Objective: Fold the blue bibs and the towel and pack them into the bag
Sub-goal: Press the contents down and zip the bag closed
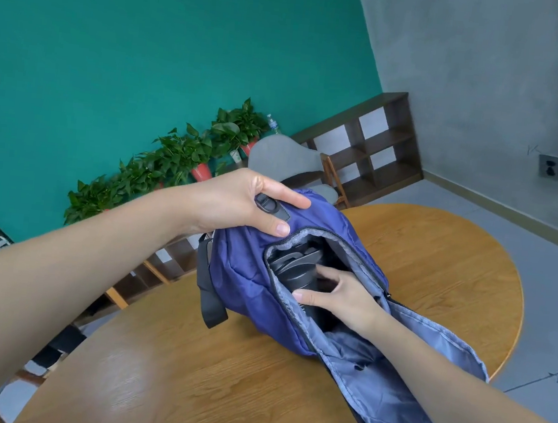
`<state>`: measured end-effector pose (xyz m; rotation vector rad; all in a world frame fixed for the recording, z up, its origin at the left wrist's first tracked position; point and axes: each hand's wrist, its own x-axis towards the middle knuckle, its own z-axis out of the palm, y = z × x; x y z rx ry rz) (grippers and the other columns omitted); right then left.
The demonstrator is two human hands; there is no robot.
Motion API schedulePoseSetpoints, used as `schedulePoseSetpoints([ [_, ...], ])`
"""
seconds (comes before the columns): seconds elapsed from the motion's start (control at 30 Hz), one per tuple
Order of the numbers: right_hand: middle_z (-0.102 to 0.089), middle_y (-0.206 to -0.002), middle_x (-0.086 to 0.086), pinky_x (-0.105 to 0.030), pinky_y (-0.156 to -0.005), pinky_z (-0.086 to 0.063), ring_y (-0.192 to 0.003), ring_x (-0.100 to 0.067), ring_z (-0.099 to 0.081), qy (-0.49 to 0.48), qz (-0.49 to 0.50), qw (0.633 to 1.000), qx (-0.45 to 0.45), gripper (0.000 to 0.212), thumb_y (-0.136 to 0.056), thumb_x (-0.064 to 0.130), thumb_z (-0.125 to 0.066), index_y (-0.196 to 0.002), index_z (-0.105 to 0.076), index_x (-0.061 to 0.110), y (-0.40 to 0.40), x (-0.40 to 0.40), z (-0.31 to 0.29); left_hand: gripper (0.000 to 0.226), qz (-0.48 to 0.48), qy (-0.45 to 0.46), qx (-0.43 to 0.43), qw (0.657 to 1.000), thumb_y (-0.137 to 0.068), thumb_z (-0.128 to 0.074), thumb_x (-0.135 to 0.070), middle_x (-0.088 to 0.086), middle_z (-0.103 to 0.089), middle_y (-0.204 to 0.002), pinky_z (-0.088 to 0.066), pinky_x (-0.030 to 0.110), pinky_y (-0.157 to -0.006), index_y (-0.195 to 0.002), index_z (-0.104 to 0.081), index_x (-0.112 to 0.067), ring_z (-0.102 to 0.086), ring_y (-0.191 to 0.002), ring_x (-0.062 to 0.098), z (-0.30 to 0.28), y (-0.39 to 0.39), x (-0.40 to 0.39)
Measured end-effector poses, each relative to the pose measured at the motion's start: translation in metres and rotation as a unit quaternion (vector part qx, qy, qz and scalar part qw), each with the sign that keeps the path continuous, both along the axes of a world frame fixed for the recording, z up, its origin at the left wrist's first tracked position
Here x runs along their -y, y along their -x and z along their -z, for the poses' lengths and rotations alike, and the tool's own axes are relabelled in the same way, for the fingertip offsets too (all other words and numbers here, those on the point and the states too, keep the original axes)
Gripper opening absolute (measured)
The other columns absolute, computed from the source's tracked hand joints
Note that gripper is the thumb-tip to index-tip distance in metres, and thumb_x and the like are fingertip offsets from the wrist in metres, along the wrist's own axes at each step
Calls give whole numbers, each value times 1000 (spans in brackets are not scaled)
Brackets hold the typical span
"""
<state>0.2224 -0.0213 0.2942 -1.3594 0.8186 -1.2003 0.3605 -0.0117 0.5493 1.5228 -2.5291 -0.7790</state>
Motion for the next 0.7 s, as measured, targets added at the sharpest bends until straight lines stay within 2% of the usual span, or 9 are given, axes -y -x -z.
schedulePoseSetpoints([
  [0.07,-66,-110,33,2,-89,-39,-103,27,-53,1,15,1000,-26,59,-75,28,-89,-127,-61,33,3,2,2,44,-3,20,13,1000,-83,-83,-19,-21,-69,-124,-45,24,-108,-122,-73,-35,-63,-115,-6,7,0,2],
  [0.13,-56,-103,43,7,-80,-35,-94,35,-47,2,11,998,-58,69,-76,27,-88,-134,-51,37,6,5,8,44,1,27,32,999,-85,-82,-23,-24,-65,-130,-45,17,-105,-125,-71,-38,-59,-115,-12,17,-1,4],
  [0.2,-52,-115,40,4,-85,-36,-102,30,-49,2,-19,995,-100,81,-74,28,-90,-136,-41,41,5,4,12,45,10,40,59,997,-88,-79,-25,-26,-60,-134,-42,8,-97,-128,-68,-41,-52,-114,-20,27,-3,7],
  [0.27,-58,-126,31,-10,-101,-41,-116,17,-53,-1,-27,990,-135,91,-65,35,-96,-140,-46,37,-1,2,15,45,19,48,73,996,-90,-78,-26,-27,-56,-136,-38,-2,-90,-130,-66,-43,-45,-115,-25,31,-7,9],
  [0.33,-66,-125,22,-25,-108,-46,-118,7,-59,7,-22,991,-130,100,-59,37,-97,-145,-46,31,-3,3,18,45,29,50,73,996,-89,-78,-26,-29,-56,-134,-35,-6,-87,-129,-66,-43,-45,-114,-27,29,-11,10],
  [0.37,-67,-124,20,-28,-107,-47,-117,4,-61,12,-22,991,-129,101,-58,36,-98,-145,-47,30,-1,4,17,45,31,52,72,996,-89,-78,-26,-32,-56,-132,-35,-6,-87,-128,-67,-44,-46,-113,-28,28,-14,11],
  [0.47,-68,-125,17,-29,-107,-48,-117,1,-62,1,-55,992,-114,95,-61,33,-97,-142,-50,27,9,10,15,44,22,45,80,996,-88,-79,-29,-33,-57,-133,-39,2,-93,-125,-67,-49,-51,-116,-21,23,-22,10],
  [0.57,-64,-132,17,-35,-113,-43,-127,-1,-56,-11,-77,989,-124,101,-60,45,-97,-147,-49,29,11,14,19,45,23,41,90,995,-88,-79,-31,-32,-56,-134,-39,1,-92,-126,-66,-50,-49,-117,-21,31,-24,10],
  [0.7,-61,-137,13,-29,-110,-44,-123,-2,-57,-22,-31,988,-149,102,-63,44,-94,-151,-44,27,14,13,26,50,40,46,61,996,-91,-76,-21,-32,-56,-137,-37,4,-99,-133,-63,-45,-48,-123,-19,43,-22,12],
])
